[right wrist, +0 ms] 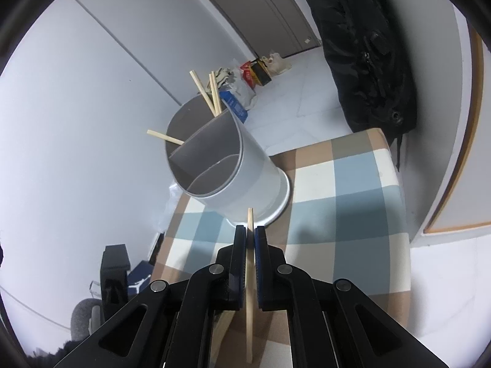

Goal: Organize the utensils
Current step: 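Lower the left gripper onto the chopsticks and grasp one while the right holds its own, then lift both held chopsticks and carry them over the utensil holder, then open both grippers to drop the chopsticks into the holder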

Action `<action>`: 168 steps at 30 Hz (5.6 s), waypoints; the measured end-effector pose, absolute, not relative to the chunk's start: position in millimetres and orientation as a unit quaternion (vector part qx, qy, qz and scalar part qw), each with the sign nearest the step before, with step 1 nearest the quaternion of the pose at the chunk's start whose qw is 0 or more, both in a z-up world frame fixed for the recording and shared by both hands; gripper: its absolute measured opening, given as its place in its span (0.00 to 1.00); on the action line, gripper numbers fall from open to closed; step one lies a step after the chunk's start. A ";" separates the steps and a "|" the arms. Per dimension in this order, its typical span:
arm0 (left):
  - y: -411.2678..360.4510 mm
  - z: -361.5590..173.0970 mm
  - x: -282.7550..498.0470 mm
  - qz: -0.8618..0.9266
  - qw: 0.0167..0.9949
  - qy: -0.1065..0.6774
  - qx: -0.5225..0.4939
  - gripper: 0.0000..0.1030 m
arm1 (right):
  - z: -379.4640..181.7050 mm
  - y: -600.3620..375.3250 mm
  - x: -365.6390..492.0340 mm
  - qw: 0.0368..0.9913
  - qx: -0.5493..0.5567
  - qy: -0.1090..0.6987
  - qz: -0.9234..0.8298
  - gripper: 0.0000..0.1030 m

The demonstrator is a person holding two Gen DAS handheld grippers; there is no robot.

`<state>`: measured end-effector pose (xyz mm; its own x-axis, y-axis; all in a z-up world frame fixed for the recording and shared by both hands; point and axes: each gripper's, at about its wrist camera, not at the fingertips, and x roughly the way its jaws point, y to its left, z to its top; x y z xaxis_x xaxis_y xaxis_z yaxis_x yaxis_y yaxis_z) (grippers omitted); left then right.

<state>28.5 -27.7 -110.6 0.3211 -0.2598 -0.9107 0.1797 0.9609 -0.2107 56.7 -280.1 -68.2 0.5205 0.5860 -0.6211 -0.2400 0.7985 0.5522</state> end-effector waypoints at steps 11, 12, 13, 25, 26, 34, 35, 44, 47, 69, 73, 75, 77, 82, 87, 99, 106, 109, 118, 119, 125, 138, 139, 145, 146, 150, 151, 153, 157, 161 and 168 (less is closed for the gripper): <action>-29.5 -115.9 48.3 -0.105 0.814 0.572 -0.010 0.39 | -66.1 -285.4 59.1 0.846 0.222 0.417 0.246 0.04; -31.4 -117.4 48.6 -0.106 0.812 0.573 -0.009 0.39 | -66.1 -286.0 59.3 0.846 0.224 0.417 0.246 0.04; -31.8 -119.0 49.5 -0.106 0.810 0.576 -0.005 0.39 | -66.1 -286.2 59.8 0.845 0.226 0.417 0.247 0.04; -35.4 -121.5 60.8 -0.096 0.805 0.584 0.043 0.39 | -66.2 -288.1 60.9 0.842 0.235 0.415 0.251 0.04; -36.1 -121.8 64.5 -0.096 0.804 0.586 0.044 0.39 | -66.3 -288.0 61.1 0.842 0.236 0.415 0.251 0.04; -38.8 -122.2 75.8 -0.084 0.804 0.586 0.055 0.33 | -67.1 -288.0 64.4 0.842 0.236 0.416 0.250 0.04; -40.4 -121.8 74.7 -0.090 0.804 0.586 0.053 0.28 | -67.7 -288.6 65.2 0.842 0.237 0.417 0.248 0.04; -41.6 -119.9 51.9 -0.123 0.801 0.582 0.068 0.03 | -68.3 -289.3 65.7 0.842 0.238 0.415 0.249 0.05; -35.0 -119.1 45.6 -0.134 0.791 0.595 0.051 0.03 | -68.8 -288.8 64.5 0.841 0.239 0.416 0.250 0.05; -33.3 -119.7 78.6 -0.113 0.804 0.582 0.050 0.15 | -70.9 -289.0 68.1 0.840 0.241 0.419 0.246 0.04; -29.3 -118.9 80.0 -0.124 0.804 0.580 0.043 0.02 | -70.9 -288.6 68.5 0.840 0.240 0.420 0.245 0.04; -27.6 -114.2 76.6 -0.120 0.813 0.568 0.042 0.02 | -70.9 -288.6 68.7 0.841 0.239 0.419 0.245 0.04; -23.9 -105.3 71.0 -0.122 0.822 0.555 0.029 0.02 | -70.4 -288.7 68.3 0.843 0.236 0.417 0.244 0.04; -18.3 -71.4 54.3 -0.118 0.856 0.503 0.003 0.02 | -66.8 -287.3 65.7 0.848 0.231 0.409 0.246 0.04; -10.1 -39.0 39.1 -0.115 0.885 0.451 -0.026 0.02 | -51.6 -284.0 56.4 0.861 0.219 0.381 0.256 0.04; 0.3 -2.1 34.6 -0.130 0.914 0.382 -0.034 0.01 | -13.0 -264.5 41.1 0.885 0.182 0.332 0.272 0.04; 0.0 26.6 34.0 -0.149 0.925 0.348 -0.028 0.01 | 16.6 -254.8 42.2 0.894 0.164 0.308 0.280 0.04; -0.4 37.0 35.7 -0.152 0.928 0.338 -0.025 0.01 | 30.5 -251.0 45.4 0.898 0.155 0.298 0.283 0.04; -1.7 84.6 51.7 -0.167 0.937 0.306 -0.022 0.01 | 81.1 -245.3 70.4 0.911 0.133 0.259 0.292 0.04; -1.0 90.2 55.1 -0.170 0.937 0.304 -0.024 0.01 | 87.2 -244.1 74.4 0.912 0.129 0.255 0.293 0.04; -1.8 112.0 73.8 -0.168 0.944 0.284 -0.020 0.01 | 109.6 -236.9 101.6 0.916 0.120 0.246 0.293 0.04; -2.0 107.4 120.2 -0.159 0.948 0.274 -0.025 0.01 | 114.8 -216.3 144.4 0.927 0.083 0.239 0.279 0.04; -2.7 107.1 123.6 -0.159 0.948 0.275 -0.026 0.01 | 113.3 -214.8 147.4 0.927 0.081 0.240 0.278 0.04; -2.0 95.4 137.1 -0.160 0.944 0.285 -0.033 0.01 | 106.3 -213.9 159.4 0.926 0.070 0.247 0.277 0.04; -2.7 93.3 138.5 -0.160 0.944 0.286 -0.032 0.01 | 104.4 -213.9 161.3 0.925 0.070 0.250 0.277 0.04; -5.7 87.1 142.0 -0.163 0.943 0.289 -0.032 0.01 | 96.8 -212.7 166.5 0.922 0.070 0.260 0.278 0.04; -4.7 83.9 142.0 -0.167 0.942 0.289 -0.036 0.01 | 94.2 -212.1 166.9 0.921 0.070 0.262 0.280 0.04; -5.3 80.2 145.7 -0.171 0.940 0.292 -0.039 0.01 | 90.3 -209.8 167.2 0.920 0.065 0.266 0.282 0.04; -6.6 69.1 146.2 -0.178 0.938 0.296 -0.037 0.01 | 81.3 -203.4 168.3 0.917 0.055 0.273 0.286 0.04; -7.7 63.5 150.1 -0.178 0.935 0.305 -0.033 0.01 | 71.2 -200.3 174.1 0.913 0.056 0.283 0.288 0.04; -7.5 53.7 156.7 -0.202 0.924 0.322 -0.037 0.02 | 58.5 -202.2 184.6 0.904 0.075 0.300 0.296 0.05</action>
<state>156.7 -7.5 53.7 0.7115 -0.3966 -0.5802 0.3493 0.9159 -0.1977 184.6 -202.2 58.5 0.6447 0.5808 -0.4971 -0.4910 0.8130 0.3131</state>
